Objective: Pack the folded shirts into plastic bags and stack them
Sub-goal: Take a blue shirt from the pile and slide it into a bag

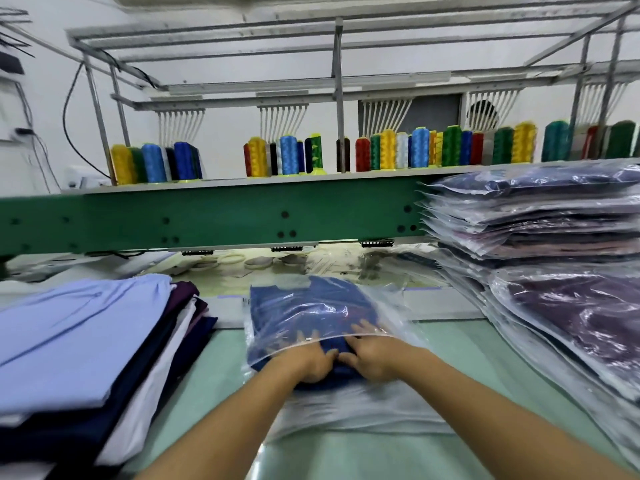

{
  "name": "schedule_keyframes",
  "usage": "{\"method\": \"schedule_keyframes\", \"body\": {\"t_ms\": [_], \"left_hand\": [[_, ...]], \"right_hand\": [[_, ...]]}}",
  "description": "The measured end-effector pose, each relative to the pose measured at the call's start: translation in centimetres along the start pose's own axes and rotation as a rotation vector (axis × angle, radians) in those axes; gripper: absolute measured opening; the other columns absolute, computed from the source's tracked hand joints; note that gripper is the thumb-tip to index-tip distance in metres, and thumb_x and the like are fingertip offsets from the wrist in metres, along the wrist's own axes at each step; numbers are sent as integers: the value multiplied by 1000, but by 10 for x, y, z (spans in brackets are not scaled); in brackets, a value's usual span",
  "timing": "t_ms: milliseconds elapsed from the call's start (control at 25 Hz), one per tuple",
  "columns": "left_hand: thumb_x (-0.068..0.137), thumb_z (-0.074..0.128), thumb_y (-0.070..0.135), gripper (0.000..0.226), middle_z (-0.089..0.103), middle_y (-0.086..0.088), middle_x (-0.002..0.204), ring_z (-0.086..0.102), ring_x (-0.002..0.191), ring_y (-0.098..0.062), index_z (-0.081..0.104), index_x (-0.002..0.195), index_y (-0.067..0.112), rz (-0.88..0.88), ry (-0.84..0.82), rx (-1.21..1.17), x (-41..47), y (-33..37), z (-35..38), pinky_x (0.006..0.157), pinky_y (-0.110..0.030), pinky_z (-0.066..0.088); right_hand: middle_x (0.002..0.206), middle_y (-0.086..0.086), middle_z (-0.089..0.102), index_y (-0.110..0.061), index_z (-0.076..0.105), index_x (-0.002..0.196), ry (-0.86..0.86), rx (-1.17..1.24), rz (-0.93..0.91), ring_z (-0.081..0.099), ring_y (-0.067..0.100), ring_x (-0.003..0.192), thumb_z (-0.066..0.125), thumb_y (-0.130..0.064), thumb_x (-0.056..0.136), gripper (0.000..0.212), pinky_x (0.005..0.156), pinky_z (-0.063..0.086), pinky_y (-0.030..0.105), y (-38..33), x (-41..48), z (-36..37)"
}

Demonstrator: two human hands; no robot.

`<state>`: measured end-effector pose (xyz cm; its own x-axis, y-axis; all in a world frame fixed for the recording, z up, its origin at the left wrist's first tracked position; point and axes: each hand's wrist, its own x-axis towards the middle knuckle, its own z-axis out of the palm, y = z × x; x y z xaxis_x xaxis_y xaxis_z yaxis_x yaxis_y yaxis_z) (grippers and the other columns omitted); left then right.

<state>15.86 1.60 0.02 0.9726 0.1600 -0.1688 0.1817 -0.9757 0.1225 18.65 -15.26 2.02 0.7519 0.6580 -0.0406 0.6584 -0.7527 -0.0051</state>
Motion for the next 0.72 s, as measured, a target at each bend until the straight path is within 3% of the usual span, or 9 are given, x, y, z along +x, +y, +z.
{"method": "schedule_keyframes", "body": {"t_ms": [120, 200, 280, 360, 440, 560, 640, 720], "left_hand": [[96, 18, 76, 82, -12, -4, 168, -1, 155, -40, 3, 163, 30, -103, 4, -28, -24, -28, 16, 124, -55, -1], [95, 19, 78, 87, -9, -6, 169, -4, 154, -44, 1, 163, 28, -129, 81, -107, -35, -34, 19, 124, -56, 0], [100, 27, 69, 79, 10, -10, 169, 12, 153, -42, 13, 161, 22, -32, 155, -191, -41, -34, 16, 124, -51, 12], [105, 41, 47, 51, 43, -12, 154, 44, 137, -32, 41, 147, 18, 151, 208, -182, -50, -35, 11, 113, -39, 34], [100, 48, 19, 29, 64, -5, 128, 61, 111, -26, 59, 126, 20, 323, 300, 37, -66, -38, 5, 93, -36, 48], [89, 51, 9, 28, 63, -3, 109, 60, 96, -25, 62, 114, 15, 571, 654, 341, -82, -53, 5, 77, -39, 51], [80, 64, 19, 33, 56, -3, 112, 54, 94, -24, 55, 112, 18, 577, 841, 390, -86, -67, 9, 78, -34, 46], [82, 69, 31, 44, 54, -4, 119, 57, 97, -29, 49, 119, 20, 327, 720, 342, -88, -82, 6, 76, -36, 44]], "right_hand": [[137, 12, 52, -7, 55, 129, 26, -48, -78, 48, 31, 127, 45, -36, 103, 41, 106, 37, 38, 3, -27, 1], [125, 6, 60, -13, 60, 120, 141, -57, -186, 56, 27, 114, 51, -29, 100, 28, 93, 44, 37, 3, -41, 2], [113, 0, 64, -18, 63, 112, 308, -68, -282, 59, 23, 103, 57, -26, 95, 19, 82, 44, 33, 3, -52, 2], [99, -3, 62, -20, 62, 99, 561, -162, -380, 59, 22, 88, 67, -25, 87, 14, 71, 44, 29, 7, -57, 4], [105, -5, 56, -24, 58, 106, 714, -198, -317, 55, 19, 90, 74, -38, 79, 34, 75, 47, 29, 13, -60, 8], [121, -7, 46, -35, 42, 134, 521, -51, -10, 48, 17, 108, 64, -60, 80, 63, 93, 43, 37, 24, -58, 12], [118, -8, 52, -36, 46, 124, 337, -9, 59, 53, 17, 106, 61, -56, 88, 44, 88, 40, 35, 27, -51, 15], [109, -4, 60, -30, 49, 101, 317, -17, 48, 57, 21, 97, 60, -44, 94, 19, 76, 33, 33, 23, -47, 17]]}}
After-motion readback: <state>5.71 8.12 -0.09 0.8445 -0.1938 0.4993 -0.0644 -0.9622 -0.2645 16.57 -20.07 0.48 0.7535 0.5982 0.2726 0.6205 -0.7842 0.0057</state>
